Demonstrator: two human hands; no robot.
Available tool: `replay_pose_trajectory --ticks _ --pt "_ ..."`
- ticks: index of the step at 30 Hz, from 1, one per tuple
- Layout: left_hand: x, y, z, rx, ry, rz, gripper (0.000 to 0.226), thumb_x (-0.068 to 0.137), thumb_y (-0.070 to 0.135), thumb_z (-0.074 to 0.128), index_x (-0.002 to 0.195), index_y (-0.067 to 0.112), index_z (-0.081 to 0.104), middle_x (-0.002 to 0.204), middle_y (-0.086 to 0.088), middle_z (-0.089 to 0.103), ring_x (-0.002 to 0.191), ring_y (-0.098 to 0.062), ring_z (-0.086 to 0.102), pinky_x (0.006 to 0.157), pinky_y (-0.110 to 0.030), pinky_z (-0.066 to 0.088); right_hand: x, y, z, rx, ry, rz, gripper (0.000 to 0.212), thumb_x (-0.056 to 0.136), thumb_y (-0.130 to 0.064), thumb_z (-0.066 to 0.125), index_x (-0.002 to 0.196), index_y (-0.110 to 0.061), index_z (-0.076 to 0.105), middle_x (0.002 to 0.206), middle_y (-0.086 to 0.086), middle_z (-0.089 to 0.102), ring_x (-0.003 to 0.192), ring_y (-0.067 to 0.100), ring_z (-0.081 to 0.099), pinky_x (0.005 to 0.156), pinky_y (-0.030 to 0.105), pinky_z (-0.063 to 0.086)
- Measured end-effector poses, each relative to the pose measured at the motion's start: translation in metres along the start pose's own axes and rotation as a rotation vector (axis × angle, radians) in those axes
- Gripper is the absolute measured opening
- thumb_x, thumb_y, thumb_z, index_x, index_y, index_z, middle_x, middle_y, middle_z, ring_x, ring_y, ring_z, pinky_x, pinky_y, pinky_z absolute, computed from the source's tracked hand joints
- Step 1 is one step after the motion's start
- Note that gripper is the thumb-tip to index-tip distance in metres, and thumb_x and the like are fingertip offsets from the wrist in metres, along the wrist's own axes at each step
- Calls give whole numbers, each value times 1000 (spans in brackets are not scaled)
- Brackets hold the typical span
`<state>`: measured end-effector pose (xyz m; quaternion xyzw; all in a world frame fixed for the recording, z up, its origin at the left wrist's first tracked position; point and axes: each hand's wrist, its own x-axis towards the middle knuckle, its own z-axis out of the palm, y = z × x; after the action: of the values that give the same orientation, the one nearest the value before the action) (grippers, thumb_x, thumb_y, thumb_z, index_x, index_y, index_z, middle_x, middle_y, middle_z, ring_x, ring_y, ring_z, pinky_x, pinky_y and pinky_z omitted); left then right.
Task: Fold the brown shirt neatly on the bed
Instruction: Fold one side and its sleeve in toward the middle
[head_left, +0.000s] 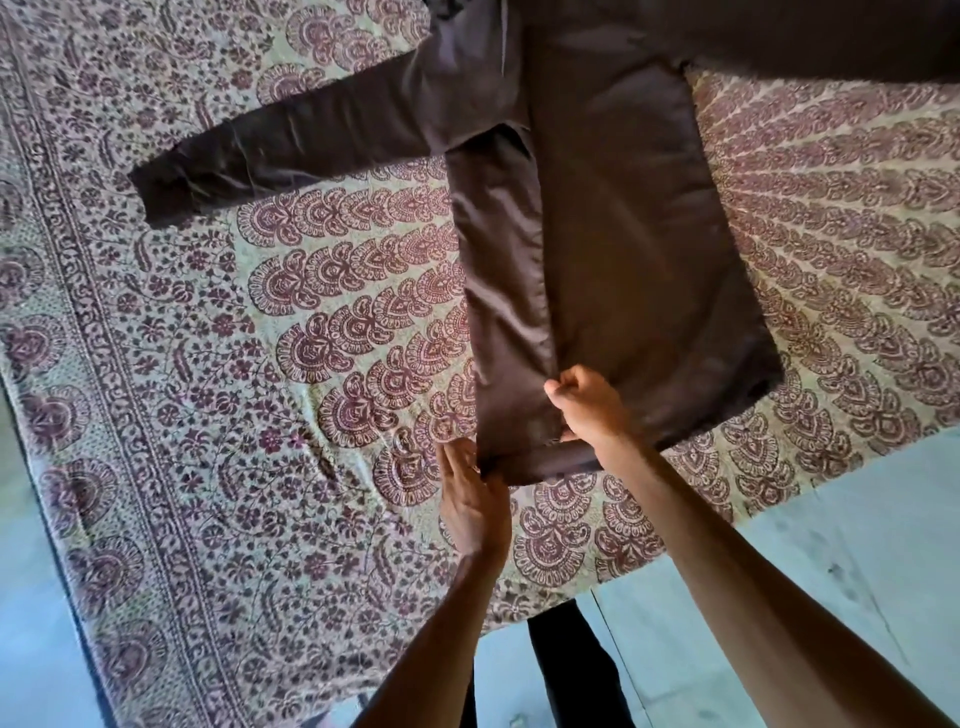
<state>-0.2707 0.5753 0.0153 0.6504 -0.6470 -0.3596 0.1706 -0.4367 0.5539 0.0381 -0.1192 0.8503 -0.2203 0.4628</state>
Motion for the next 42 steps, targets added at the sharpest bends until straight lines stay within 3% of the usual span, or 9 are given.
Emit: replay_pose_trajectory --ticks 3,6,14,20,24,29,33,36,42 --pt "-10 -19 0 147 -111 154 28 67 -1 43 89 16 51 85 -2 55 58 -18 48 43 -24 27 1 18 3 -175 98 -2 13 87 -25 62 93 -15 67 99 12 73 92 31 68 80 38 55" --pt "-13 -30 5 287 -178 265 18 74 7 56 89 16 55 84 2 57 59 -19 55 45 -19 28 4 35 7 -189 101 4 12 85 -26 62 92 -19 67 96 13 72 88 33 69 73 47 59" --pt "-6 -43 -2 406 -225 467 21 88 39 58 84 19 57 81 2 55 66 -14 54 53 -24 41 5 43 0 -374 114 -50 19 82 -38 69 89 -20 67 99 11 70 95 33 66 79 34 51" --pt "46 -23 -3 318 -182 502 18 97 25 44 98 12 58 92 -3 57 75 -14 50 64 -35 51 9 37 -13 -528 80 -63 28 80 -43 69 94 -20 71 101 10 71 97 31 67 80 35 53" --pt "85 -6 7 400 -395 561 26 89 30 59 111 18 55 115 -3 56 96 -20 54 75 -34 49 22 16 -20 -459 51 -58 28 77 -41 72 94 -18 73 100 11 72 98 31 67 82 35 54" --pt "102 3 7 371 -573 598 17 88 29 59 98 16 60 98 -5 63 92 -27 59 71 -39 54 31 2 -22 -492 -47 -45 28 74 -35 74 89 -12 71 94 13 72 93 29 69 75 33 54" --pt "116 13 1 346 -538 614 17 93 27 50 92 14 61 87 -8 67 76 -30 66 60 -38 52 34 -13 -23 -583 16 -48 24 73 -33 71 90 -16 71 96 10 71 94 30 68 77 34 55" --pt "150 29 3 377 -404 616 8 87 19 58 92 14 62 92 -7 64 82 -29 63 63 -37 52 43 -37 -32 -556 68 -42 22 77 -36 71 91 -19 71 100 8 69 98 31 66 79 33 52" --pt "257 79 8 294 -261 554 23 84 16 58 105 9 62 100 -11 62 91 -31 59 71 -41 54 104 -116 -50 -374 148 -134 11 78 -33 68 78 -23 63 93 5 71 96 27 65 79 33 53"
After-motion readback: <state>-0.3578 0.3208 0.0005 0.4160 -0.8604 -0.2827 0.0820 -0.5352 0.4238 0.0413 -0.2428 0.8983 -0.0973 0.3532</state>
